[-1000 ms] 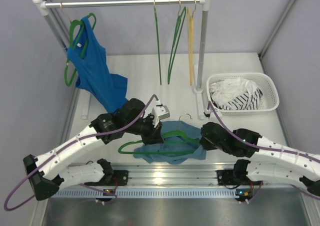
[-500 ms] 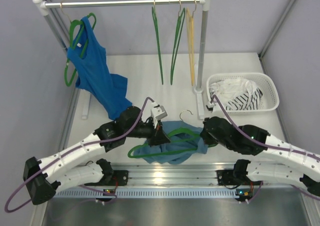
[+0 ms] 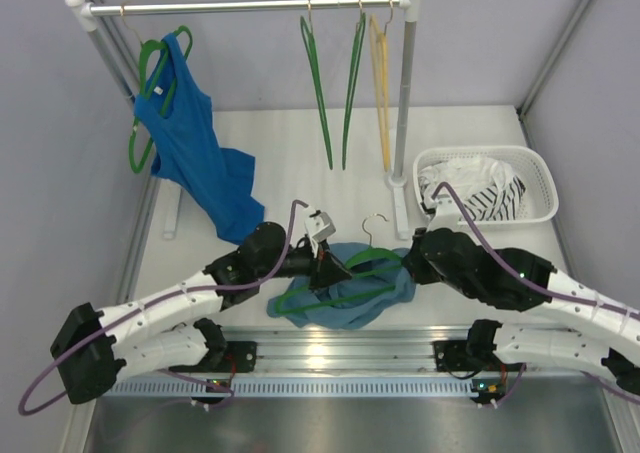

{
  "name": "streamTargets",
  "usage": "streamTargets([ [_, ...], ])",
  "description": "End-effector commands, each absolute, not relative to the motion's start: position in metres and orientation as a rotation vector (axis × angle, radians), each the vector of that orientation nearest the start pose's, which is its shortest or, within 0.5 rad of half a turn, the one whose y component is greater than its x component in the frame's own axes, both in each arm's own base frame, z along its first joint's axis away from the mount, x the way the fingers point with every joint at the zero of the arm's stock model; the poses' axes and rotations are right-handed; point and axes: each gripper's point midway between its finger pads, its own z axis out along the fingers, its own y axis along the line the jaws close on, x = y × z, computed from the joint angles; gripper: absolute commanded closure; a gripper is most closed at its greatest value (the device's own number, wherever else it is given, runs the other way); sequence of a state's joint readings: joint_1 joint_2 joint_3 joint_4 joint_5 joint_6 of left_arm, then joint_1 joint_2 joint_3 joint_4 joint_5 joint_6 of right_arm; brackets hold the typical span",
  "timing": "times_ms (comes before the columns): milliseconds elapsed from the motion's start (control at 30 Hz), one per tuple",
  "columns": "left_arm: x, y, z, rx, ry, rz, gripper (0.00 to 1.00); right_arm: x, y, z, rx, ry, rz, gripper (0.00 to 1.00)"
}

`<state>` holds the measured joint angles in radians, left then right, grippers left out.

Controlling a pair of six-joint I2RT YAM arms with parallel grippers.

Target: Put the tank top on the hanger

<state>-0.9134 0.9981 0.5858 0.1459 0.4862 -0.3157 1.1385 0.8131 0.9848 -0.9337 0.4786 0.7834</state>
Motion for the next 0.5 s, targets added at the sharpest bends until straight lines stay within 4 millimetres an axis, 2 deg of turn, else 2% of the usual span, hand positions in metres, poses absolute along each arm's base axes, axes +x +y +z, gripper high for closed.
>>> streamTargets([
  [0,0.142,-0.335,0.224,0.920,1.583,-1.272,1.00,0.147,0.183,0.240,-0.164,2.206,0.516,0.97],
  [100,0.145,-0.341,0.219,0.927,1.567,-1.262,1.00,0.149,0.179,0.239,-0.156,2.202,0.488,0.96],
  [200,0.147,-0.345,0.212,0.950,1.558,-1.248,1.00,0.155,0.165,0.241,-0.120,2.184,0.415,0.94],
  [333,0.145,-0.349,0.211,0.960,1.545,-1.270,1.00,0.163,0.145,0.227,-0.092,2.202,0.286,0.82],
  [433,0.146,-0.352,0.205,0.964,1.557,-1.276,1.00,0.161,0.153,0.226,-0.122,2.182,0.364,0.69],
  [467,0.147,-0.353,0.204,0.963,1.563,-1.278,1.00,0.162,0.162,0.232,-0.124,2.155,0.433,0.66],
])
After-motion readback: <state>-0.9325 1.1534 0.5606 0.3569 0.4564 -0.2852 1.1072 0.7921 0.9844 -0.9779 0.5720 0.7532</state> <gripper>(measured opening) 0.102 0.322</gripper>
